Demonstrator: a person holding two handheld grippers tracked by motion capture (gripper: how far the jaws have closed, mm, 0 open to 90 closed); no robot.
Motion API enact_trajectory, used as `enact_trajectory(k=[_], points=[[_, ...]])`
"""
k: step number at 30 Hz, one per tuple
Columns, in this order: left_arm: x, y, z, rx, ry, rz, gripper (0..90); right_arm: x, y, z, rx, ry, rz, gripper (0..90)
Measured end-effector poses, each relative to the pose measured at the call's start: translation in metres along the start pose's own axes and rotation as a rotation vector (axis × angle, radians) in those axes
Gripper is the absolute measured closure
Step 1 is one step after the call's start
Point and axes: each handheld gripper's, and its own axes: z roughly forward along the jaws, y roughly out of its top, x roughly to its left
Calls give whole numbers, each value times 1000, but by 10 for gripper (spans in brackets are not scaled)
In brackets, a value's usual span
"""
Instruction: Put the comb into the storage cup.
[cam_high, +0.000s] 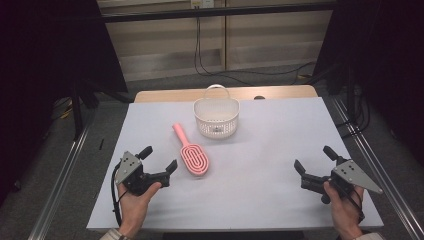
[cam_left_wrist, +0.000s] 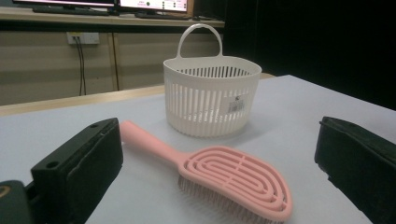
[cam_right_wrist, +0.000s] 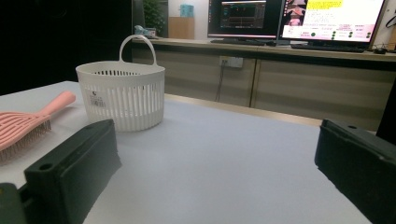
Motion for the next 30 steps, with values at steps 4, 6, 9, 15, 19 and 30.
enact_trajectory(k=[4, 6, 9, 15, 19, 30], points=[[-3, 1, 8, 28, -20, 34, 38, 1, 0, 0, 6, -4, -8, 0], [-5, 2, 10, 28, -33, 20, 33, 1, 0, 0, 6, -1, -5, 0], [-9, 4, 13, 19, -39, 46, 35, 1, 0, 0, 4, 4, -7, 0], [-8, 7, 23, 6, -41, 34, 50, 1, 0, 0, 3, 4, -8, 0], [-8, 9, 28, -6, -41, 2, 52, 1, 0, 0, 10, 8, -11, 0], [-10, 16, 43, -38, -54, 57, 71, 1, 0, 0, 6, 10, -10, 0]])
